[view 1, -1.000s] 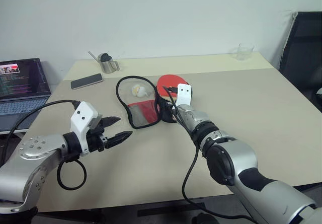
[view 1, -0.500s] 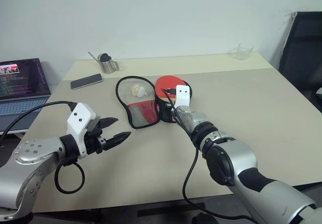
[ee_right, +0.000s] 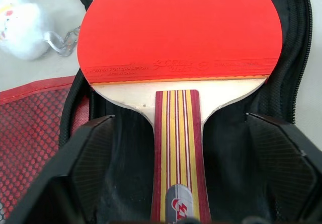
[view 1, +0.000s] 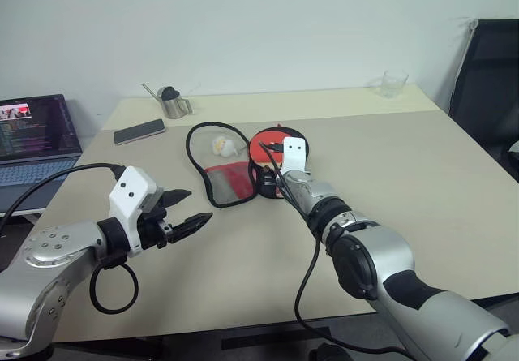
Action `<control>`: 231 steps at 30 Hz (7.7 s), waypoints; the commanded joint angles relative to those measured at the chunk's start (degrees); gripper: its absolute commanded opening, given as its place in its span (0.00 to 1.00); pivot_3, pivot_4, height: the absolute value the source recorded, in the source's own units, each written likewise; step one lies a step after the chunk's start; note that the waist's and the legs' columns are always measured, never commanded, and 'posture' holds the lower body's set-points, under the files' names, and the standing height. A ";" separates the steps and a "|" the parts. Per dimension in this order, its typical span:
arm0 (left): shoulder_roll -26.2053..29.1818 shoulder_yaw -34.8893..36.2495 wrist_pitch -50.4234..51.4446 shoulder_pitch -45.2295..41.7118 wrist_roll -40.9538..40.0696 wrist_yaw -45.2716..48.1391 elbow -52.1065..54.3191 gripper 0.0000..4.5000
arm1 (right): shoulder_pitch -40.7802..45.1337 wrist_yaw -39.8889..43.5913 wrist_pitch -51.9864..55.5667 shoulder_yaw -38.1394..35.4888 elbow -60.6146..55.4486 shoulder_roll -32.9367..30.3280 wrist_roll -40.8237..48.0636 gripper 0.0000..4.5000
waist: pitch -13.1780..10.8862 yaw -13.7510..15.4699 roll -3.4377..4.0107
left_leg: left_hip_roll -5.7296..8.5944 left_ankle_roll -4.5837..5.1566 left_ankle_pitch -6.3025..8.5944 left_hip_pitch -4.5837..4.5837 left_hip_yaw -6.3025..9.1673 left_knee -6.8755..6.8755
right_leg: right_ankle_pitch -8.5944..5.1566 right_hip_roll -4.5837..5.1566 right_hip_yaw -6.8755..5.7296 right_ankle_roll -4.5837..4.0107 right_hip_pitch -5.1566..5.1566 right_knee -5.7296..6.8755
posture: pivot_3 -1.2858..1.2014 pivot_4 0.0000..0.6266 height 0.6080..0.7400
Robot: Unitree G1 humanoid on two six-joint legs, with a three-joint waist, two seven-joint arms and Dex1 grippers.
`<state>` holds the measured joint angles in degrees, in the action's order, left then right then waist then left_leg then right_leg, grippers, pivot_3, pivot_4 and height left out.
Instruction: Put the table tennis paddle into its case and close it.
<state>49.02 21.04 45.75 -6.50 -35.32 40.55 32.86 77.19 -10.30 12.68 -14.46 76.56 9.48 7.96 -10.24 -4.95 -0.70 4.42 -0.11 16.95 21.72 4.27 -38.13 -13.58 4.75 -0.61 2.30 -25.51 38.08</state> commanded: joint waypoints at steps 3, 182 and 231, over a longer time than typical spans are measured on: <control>0.24 -1.22 -1.98 -1.50 0.78 -0.09 -0.74 0.79 | 2.15 1.24 0.61 0.68 -2.69 3.16 0.07 0.99 | 0.00 -0.01 -0.01 | -0.01 0.00 0.00 -0.02 -0.01 0.00 | 0.00 -0.01 0.01 0.00 0.01 0.00 | 0.52 0.24 1.00; -6.07 -10.94 -0.96 -17.36 7.91 1.15 -17.29 0.99 | -18.08 19.42 36.89 -10.18 -33.08 -10.19 25.20 1.00 | 0.30 1.54 -0.67 | -0.11 -0.05 0.07 -0.23 -0.01 -0.75 | 0.09 -0.12 0.08 -0.08 0.20 0.67 | 0.52 0.24 1.00; -6.19 -18.22 -4.39 -23.67 11.01 6.88 -25.94 1.00 | -48.95 24.34 79.82 0.84 -88.56 -18.22 41.74 0.00 | 0.30 2.61 -0.67 | -0.10 0.05 0.15 0.06 0.16 -0.68 | 0.09 -0.12 -0.12 -0.07 0.15 0.28 | 0.52 0.24 1.00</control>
<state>41.96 2.89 42.78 -28.67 -24.83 46.50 6.81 29.36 14.40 91.38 -13.45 -8.63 -9.02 46.20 -9.95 -2.34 -1.37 4.32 -0.06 17.10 21.77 4.41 -38.81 -13.49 4.63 -0.72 2.23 -25.35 38.35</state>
